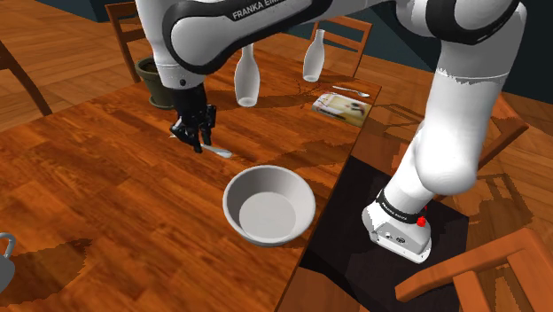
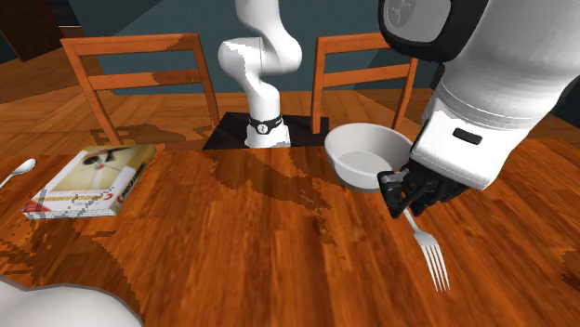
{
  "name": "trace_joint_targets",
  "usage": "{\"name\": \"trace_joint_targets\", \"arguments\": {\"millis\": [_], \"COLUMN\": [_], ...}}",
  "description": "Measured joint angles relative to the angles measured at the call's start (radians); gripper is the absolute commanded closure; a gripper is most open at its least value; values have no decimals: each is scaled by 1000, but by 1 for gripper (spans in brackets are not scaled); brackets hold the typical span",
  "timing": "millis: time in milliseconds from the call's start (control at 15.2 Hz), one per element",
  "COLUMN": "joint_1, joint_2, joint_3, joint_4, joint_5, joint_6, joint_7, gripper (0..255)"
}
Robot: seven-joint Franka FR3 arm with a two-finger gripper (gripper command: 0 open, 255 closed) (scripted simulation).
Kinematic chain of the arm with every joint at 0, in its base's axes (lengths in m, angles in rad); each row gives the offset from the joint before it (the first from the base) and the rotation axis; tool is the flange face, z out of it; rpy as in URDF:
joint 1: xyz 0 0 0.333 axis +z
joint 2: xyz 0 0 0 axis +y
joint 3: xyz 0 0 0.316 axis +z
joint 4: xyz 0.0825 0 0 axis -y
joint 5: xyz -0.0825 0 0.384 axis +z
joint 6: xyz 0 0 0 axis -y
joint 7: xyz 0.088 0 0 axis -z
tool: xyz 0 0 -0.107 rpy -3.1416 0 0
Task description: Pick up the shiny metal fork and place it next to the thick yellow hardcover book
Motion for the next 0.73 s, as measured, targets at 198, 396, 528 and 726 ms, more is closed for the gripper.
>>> {"name": "trace_joint_targets", "arguments": {"millis": [198, 396, 528, 726], "joint_1": [-39, -83, -105, -135], "joint_2": [-92, -198, -260, -350], "joint_3": [-9, -29, -45, -77], "joint_4": [-120, -250, -325, -432], "joint_5": [30, 63, 81, 101], "joint_6": [32, 60, 75, 93], "joint_7": [-54, -128, -175, -247], "gripper": [255, 255, 255, 255]}}
